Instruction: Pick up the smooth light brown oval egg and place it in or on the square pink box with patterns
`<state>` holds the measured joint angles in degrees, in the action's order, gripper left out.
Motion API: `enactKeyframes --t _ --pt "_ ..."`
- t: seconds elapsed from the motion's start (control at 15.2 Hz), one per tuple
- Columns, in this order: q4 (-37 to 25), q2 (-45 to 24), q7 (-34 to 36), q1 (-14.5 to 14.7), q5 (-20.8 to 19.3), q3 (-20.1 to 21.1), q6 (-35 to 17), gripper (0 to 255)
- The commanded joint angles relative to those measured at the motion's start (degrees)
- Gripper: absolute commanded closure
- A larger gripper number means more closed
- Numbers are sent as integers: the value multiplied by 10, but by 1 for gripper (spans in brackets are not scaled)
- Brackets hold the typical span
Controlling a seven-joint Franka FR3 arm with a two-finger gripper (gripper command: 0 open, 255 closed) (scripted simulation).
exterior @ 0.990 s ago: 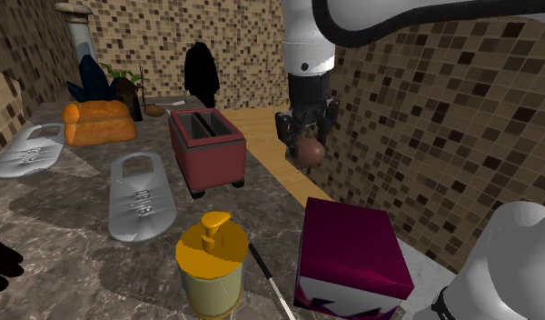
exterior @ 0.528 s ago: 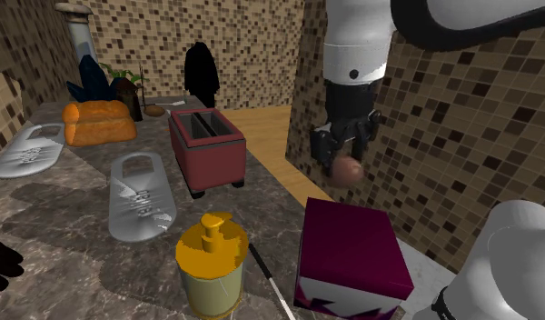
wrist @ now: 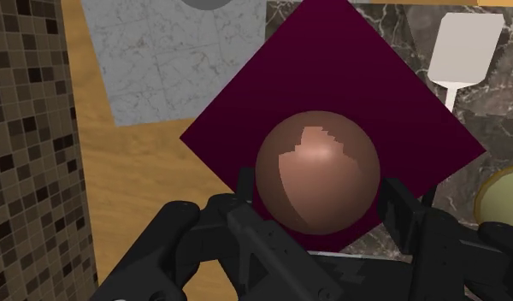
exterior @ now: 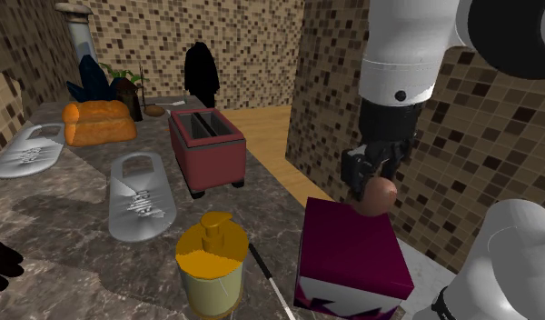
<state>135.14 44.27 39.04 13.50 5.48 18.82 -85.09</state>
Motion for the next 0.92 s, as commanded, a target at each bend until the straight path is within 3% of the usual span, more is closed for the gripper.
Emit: enactKeyframes --t 0.0,0.86 --pt "19 5 2 2 4 3 -14 255" --pt "109 11 8 10 18 18 -98 255"
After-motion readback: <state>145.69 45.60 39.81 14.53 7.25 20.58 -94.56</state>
